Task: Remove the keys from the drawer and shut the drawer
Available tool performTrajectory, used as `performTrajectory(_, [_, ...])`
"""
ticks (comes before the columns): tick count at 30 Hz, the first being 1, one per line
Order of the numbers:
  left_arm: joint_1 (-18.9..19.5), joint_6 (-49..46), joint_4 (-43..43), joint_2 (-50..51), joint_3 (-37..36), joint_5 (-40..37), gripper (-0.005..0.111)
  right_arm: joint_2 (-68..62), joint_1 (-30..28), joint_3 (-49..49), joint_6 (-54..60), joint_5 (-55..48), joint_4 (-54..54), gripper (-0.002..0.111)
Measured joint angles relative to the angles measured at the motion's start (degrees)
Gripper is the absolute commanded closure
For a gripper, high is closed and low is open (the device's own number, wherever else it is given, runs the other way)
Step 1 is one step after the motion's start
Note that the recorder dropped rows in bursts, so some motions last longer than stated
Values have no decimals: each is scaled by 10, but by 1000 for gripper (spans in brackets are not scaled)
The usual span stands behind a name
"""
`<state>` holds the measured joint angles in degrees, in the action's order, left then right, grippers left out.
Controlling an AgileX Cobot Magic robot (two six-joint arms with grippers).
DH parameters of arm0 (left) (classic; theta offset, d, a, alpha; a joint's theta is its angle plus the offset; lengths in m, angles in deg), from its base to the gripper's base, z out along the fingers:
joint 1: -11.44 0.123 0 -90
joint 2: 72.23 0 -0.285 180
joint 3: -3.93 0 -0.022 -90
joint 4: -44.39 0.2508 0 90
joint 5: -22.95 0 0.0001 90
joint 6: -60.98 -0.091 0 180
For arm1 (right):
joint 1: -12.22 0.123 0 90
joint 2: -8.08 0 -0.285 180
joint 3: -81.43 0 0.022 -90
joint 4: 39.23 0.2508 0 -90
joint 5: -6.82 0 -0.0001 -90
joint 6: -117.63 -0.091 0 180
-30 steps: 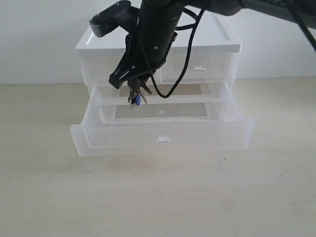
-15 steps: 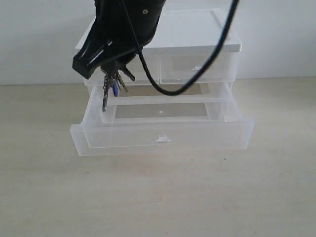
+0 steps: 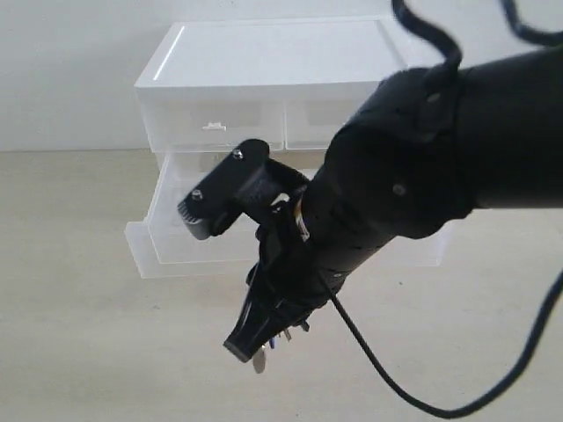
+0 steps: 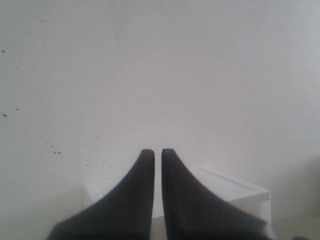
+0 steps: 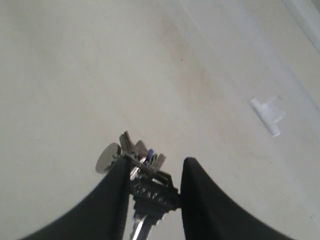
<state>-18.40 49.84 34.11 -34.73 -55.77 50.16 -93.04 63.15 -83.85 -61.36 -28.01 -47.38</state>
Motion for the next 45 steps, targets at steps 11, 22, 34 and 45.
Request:
performTrajectory(11, [0, 0, 0, 0, 0, 0, 102, -106, -83, 7, -2, 130, -5, 66])
performTrajectory(22, [0, 0, 0, 0, -6, 0, 102, -81, -83, 7, -10, 122, 11, 100])
performTrajectory(34, [0, 55, 14, 21, -122, 59, 102, 67, -14, 9, -2, 111, 8, 108])
performTrajectory(45, [0, 217, 315, 355, -59, 146, 102, 350, -11, 41, -21, 135, -25, 108])
